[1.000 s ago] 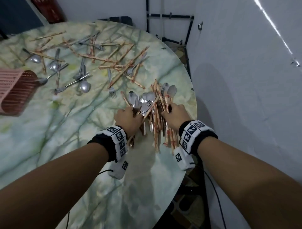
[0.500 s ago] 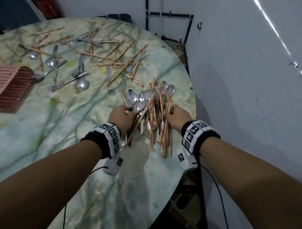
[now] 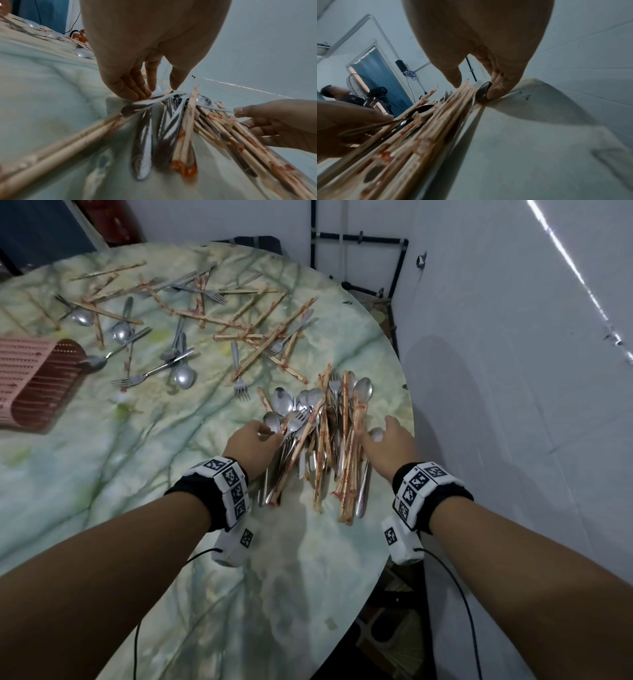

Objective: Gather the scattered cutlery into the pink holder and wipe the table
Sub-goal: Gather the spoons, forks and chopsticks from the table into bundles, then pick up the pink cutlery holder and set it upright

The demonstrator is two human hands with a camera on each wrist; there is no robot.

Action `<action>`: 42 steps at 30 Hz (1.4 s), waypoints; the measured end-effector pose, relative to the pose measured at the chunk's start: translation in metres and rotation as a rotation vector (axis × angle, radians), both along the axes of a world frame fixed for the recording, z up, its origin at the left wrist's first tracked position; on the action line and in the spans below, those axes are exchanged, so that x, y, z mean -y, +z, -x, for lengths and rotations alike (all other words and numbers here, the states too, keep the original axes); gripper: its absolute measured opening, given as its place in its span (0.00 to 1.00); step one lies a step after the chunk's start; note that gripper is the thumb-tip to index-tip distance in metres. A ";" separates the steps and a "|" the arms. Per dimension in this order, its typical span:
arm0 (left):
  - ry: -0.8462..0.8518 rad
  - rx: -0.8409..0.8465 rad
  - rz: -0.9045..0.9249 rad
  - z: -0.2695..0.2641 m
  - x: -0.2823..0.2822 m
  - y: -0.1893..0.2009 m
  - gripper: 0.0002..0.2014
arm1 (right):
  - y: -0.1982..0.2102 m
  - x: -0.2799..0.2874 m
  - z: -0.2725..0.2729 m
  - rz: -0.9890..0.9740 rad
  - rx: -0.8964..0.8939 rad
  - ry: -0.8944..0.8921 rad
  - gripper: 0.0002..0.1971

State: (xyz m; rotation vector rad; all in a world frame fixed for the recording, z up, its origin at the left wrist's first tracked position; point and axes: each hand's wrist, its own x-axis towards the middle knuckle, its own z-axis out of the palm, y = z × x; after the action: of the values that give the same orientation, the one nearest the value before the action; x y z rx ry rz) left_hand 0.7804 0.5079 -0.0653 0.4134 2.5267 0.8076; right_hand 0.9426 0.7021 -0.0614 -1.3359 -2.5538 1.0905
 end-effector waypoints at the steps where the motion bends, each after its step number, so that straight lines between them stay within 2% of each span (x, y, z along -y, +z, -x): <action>1: -0.011 -0.005 0.000 -0.001 0.001 0.001 0.21 | -0.002 0.001 -0.001 -0.024 0.001 0.010 0.33; 4: -0.030 -0.034 -0.012 -0.002 0.007 0.001 0.21 | -0.006 0.004 -0.006 -0.145 0.143 0.110 0.23; 6: -0.034 -0.046 -0.023 -0.002 0.013 0.003 0.23 | -0.003 0.009 -0.010 -0.190 0.211 0.126 0.25; 8: -0.053 -0.052 -0.042 -0.003 0.020 0.008 0.27 | 0.003 0.016 -0.011 -0.197 0.134 0.103 0.28; 12: -0.083 -0.073 -0.156 -0.003 0.046 0.025 0.29 | 0.020 0.037 0.001 -0.186 -0.113 0.167 0.23; 15: -0.100 -0.067 -0.181 -0.002 0.083 0.042 0.33 | 0.033 0.066 0.021 -0.028 -0.298 0.269 0.24; 18: -0.081 -0.063 -0.175 0.002 0.129 0.054 0.37 | 0.044 0.106 0.045 0.172 -0.327 0.388 0.28; 21: -0.042 -0.059 -0.150 0.011 0.177 0.061 0.36 | 0.051 0.152 0.067 0.362 -0.338 0.433 0.29; 28: 0.024 -0.112 -0.124 0.041 0.287 0.064 0.31 | 0.044 0.257 0.118 0.420 -0.264 0.556 0.29; 35: -0.005 -0.083 -0.137 0.099 0.397 0.049 0.28 | 0.039 0.371 0.178 0.423 -0.248 0.515 0.29; 42: -0.089 -0.121 -0.084 0.164 0.448 0.047 0.28 | 0.039 0.431 0.218 0.422 -0.287 0.342 0.26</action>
State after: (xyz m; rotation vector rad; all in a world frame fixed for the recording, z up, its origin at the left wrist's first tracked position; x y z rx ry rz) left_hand 0.6162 0.0595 -0.0179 0.6158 2.5702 0.8805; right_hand 0.7248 0.2710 -0.0222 -0.7244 -2.4717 1.8122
